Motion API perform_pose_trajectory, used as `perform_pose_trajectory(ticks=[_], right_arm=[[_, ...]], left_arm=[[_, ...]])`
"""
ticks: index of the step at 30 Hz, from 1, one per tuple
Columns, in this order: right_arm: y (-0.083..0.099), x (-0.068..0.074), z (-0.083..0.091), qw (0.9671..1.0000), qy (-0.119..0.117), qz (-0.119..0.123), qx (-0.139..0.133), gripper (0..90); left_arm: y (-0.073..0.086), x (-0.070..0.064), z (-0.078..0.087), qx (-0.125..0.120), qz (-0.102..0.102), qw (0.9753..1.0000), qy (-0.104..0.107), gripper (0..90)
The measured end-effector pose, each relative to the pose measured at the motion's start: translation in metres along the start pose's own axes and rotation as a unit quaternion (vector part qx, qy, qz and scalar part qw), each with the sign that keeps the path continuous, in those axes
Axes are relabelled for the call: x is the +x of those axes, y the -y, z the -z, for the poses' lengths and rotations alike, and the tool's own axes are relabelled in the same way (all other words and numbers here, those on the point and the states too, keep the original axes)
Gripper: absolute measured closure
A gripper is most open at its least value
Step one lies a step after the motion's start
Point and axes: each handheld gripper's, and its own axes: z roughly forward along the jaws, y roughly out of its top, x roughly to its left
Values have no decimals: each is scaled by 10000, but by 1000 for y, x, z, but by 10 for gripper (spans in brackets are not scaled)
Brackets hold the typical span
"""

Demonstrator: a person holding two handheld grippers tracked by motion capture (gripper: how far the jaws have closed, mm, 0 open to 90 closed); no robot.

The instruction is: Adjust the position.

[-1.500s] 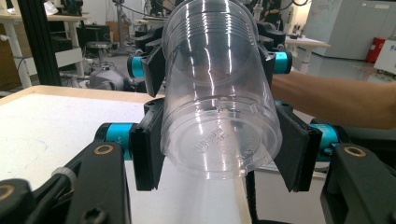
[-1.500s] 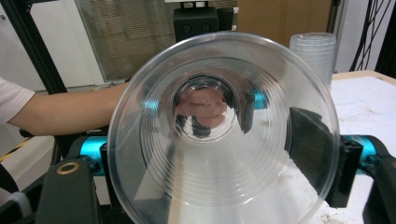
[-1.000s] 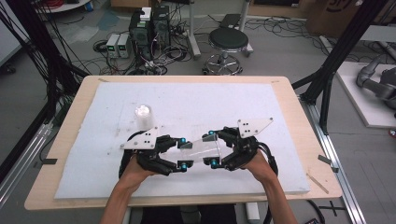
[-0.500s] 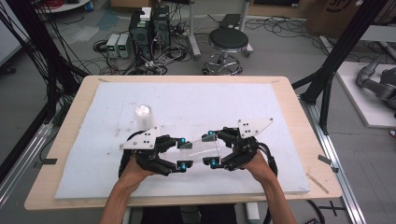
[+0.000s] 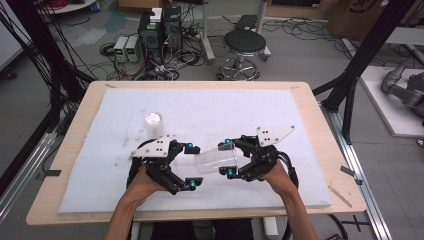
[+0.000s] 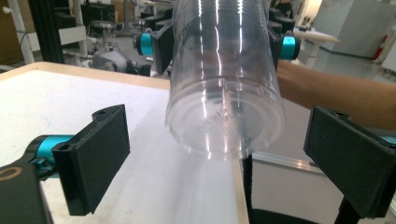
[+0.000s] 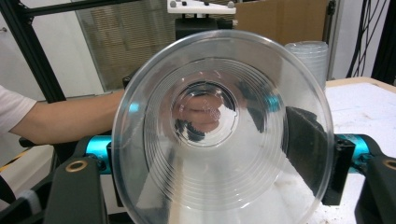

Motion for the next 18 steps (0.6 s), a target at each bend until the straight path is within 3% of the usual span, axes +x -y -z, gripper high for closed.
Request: perform_pose_trajectory(ticks=[4,7,12,18], right_arm=[[-1,0,1,9999,86,11,98,267],[-3,-1,4,9995,206,1,245,267],[-11,-3,8,9966,532,-50,625,267],[-20,-10,12,9877,984,-201,1198,266]], left_arm=[[-1,-2,3,278,-78,9993,-231,70],[-1,-5,8,484,-102,9974,-530,71],[3,-11,19,896,-71,9895,-1136,74],[13,-15,32,1227,58,9783,-1669,75]])
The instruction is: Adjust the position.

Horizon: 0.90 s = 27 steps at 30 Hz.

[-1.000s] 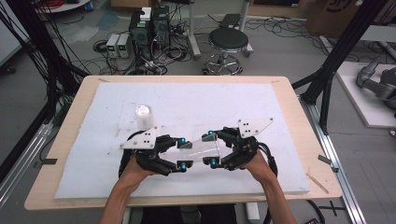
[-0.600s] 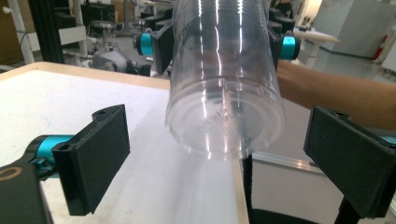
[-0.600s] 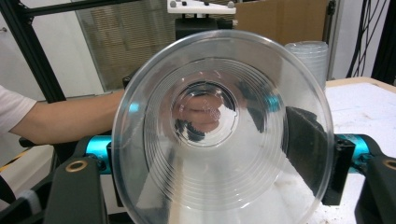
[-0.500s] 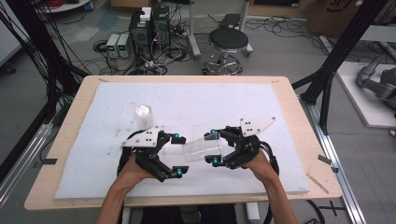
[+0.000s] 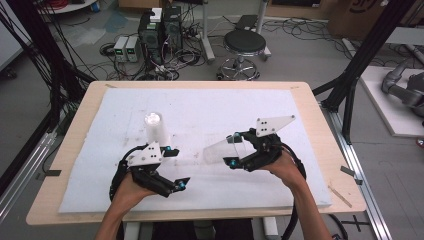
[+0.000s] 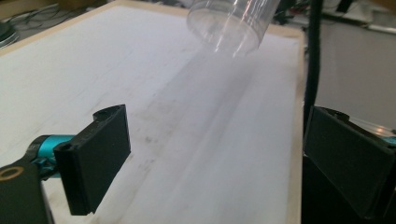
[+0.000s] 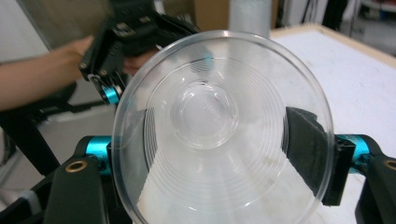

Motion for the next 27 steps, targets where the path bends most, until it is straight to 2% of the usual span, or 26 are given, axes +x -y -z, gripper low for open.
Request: perform_pose_trajectory(ticks=[2,5,9,14,19,24,27], right_arm=[[-3,-2,0,9996,126,-29,238,267],[-8,-5,1,9978,316,-109,576,267],[-15,-10,-1,9930,620,-158,989,266],[-20,-15,-4,9864,912,-233,1345,266],[-24,-21,-8,9784,1177,-298,1673,266],[-27,-26,-12,9696,1363,-380,1998,266],[-29,-29,-14,9659,1410,-471,2118,267]], left_arm=[[4,2,4,48,34,9998,-186,78],[13,5,9,-7,193,9991,-384,83],[29,11,16,-104,457,9960,-766,85],[46,19,26,-253,694,9893,-1260,84],[60,24,34,-427,825,9819,-1652,85],[73,26,39,-528,974,9753,-1910,84],[79,28,40,-606,1085,9721,-1990,84]])
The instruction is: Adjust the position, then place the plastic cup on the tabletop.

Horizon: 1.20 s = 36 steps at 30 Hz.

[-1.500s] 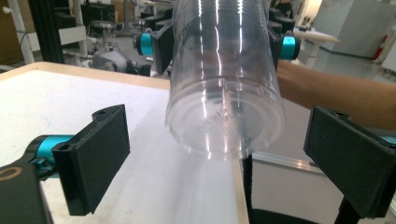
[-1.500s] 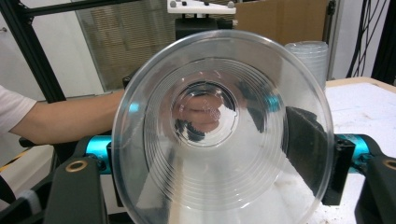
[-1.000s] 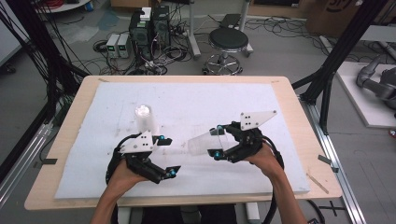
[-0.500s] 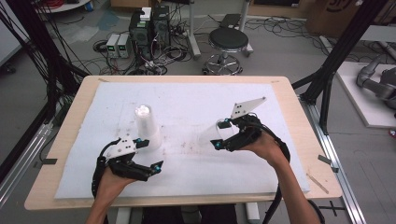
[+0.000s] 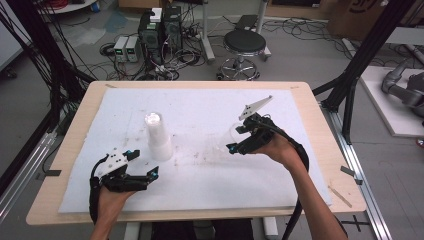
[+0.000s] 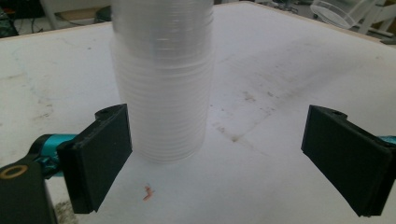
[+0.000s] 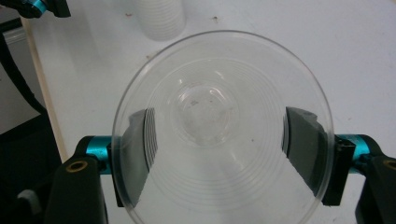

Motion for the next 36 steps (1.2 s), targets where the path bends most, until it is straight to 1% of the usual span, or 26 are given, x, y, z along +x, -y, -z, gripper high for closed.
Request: perform_pose_trajectory(ticks=[2,3,5,9,11,15,17,18,19,22,26,28,30,32,36], right_arm=[[-2,-1,-1,10000,45,-27,81,266],[-2,0,-1,9998,51,-79,160,267],[-4,-1,-2,9997,108,-56,229,266],[-4,-1,-5,9995,114,14,280,266],[-4,-1,-5,9993,125,16,345,267],[-5,0,-8,9991,127,16,395,267],[-5,0,-8,9991,145,33,405,268],[-5,0,-9,9991,121,53,408,268],[-6,1,-9,9990,123,26,426,268],[-7,1,-9,9991,104,56,404,268],[-8,0,-11,9989,122,41,453,268],[-8,0,-12,9989,110,29,445,268],[-8,-1,-12,9989,102,23,450,268],[-8,-1,-13,9988,112,14,478,268],[-9,-2,-16,9984,135,22,547,268]], left_arm=[[3,2,-1,34,60,10000,24,85],[5,3,-2,41,80,9999,69,85],[7,4,-2,56,81,9999,61,85],[9,5,-3,60,65,10000,38,84],[9,6,-3,63,86,9999,69,85],[11,6,-4,61,92,9999,74,85],[13,6,-5,68,126,9999,75,84],[13,6,-5,62,125,9999,78,85],[13,6,-5,57,117,9999,66,85],[12,6,-4,-15,145,9999,70,84],[13,7,-4,-38,142,9999,68,84],[13,7,-4,-57,98,9999,94,85],[14,6,-5,-58,83,9999,74,85],[15,6,-6,-57,115,9999,54,85],[16,6,-6,-84,114,9999,53,85]])
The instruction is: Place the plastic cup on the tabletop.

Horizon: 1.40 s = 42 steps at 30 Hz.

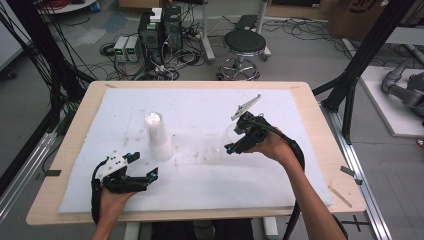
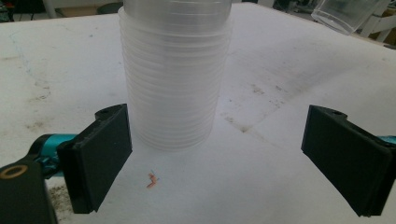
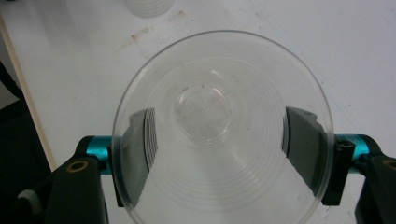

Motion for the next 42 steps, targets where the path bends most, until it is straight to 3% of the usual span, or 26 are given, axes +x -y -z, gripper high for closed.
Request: perform_pose_trajectory(ticks=[9,24,38,42], right_arm=[[-4,1,-16,9998,43,36,184,268],[-14,1,-46,9982,135,89,571,268],[-23,7,-72,9933,259,228,1103,268],[-24,7,-77,9939,295,257,1034,267]], left_arm=[[2,0,1,-110,-2,9999,-22,84],[2,-1,0,-43,-64,10000,-2,87],[2,0,0,-26,-38,10000,37,86],[2,0,0,-7,-61,10000,55,86]])
